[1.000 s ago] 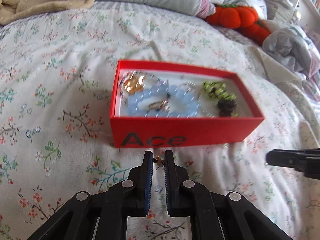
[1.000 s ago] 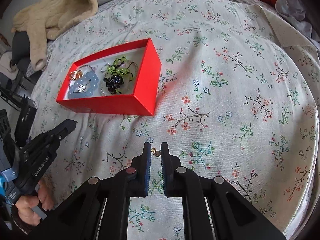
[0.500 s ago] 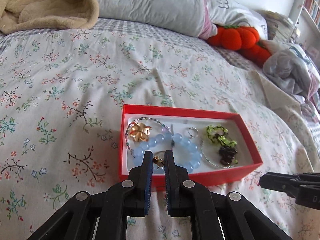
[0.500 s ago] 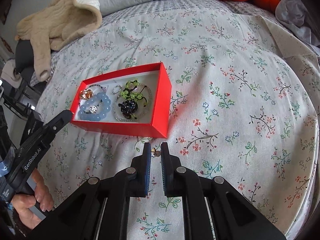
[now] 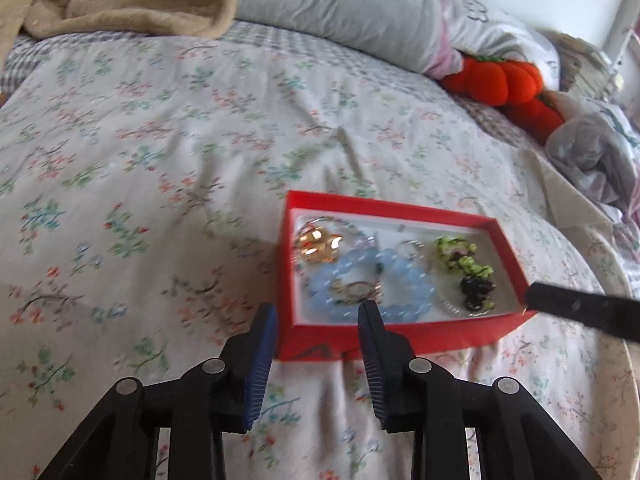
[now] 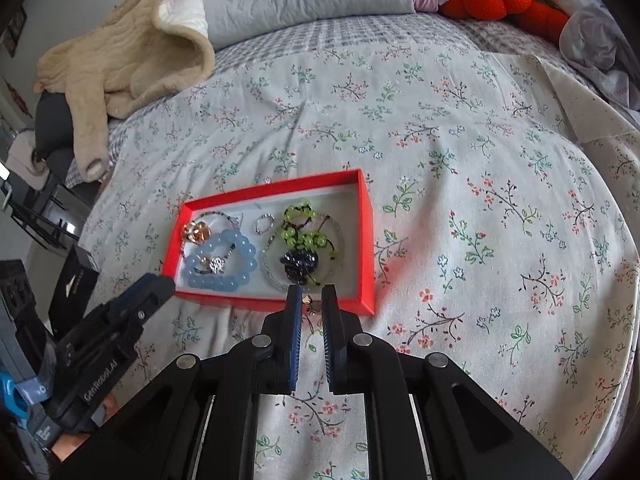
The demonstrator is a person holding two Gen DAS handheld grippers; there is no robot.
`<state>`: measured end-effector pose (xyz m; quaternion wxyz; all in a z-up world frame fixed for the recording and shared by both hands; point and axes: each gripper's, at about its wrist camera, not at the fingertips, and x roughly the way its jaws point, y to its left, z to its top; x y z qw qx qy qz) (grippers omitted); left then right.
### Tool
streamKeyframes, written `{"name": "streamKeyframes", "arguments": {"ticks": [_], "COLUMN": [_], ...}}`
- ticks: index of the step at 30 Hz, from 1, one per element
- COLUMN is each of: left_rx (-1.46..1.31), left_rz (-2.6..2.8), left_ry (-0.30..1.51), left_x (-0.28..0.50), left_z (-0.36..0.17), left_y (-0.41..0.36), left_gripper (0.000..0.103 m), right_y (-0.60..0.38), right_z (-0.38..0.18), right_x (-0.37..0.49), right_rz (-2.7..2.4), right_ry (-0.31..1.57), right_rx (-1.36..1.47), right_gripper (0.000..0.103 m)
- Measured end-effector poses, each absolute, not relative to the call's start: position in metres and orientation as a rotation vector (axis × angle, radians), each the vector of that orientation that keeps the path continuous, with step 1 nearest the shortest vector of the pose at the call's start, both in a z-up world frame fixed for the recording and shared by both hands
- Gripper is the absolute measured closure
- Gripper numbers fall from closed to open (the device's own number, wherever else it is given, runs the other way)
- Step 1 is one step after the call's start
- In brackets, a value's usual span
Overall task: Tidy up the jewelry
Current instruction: 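Lower the gold earring into the red box and open the right tool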
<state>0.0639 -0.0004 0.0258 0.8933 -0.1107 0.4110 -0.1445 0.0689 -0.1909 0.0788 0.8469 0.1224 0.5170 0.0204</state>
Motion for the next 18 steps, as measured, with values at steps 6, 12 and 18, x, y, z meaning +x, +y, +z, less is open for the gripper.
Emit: {"name": "streamKeyframes", "arguments": {"ticks": [6, 12, 18], "left_rx": [-0.209, -0.229, -0.202], "left_rz": [-0.241, -0.22, -0.223], "left_ry": [0.926, 0.994, 1.013], "left_x": [0.065, 0.071, 0.07], "left_z": [0.016, 0.003, -0.001], "left_y": [0.005, 0.008, 0.004], "left_gripper": [0.063, 0.063, 0.053], "right_y": [-0.169, -0.148, -0.142], "right_z": [0.085, 0.063, 0.057], "right_x": [0.087, 0.106, 0.115], "right_rz": [0.086, 0.095, 0.132], "right_ry": [1.065, 1.115, 1.105], "right_rx": [0.26, 0.244, 0.259], "right_gripper": [0.093, 0.093, 0.091]}}
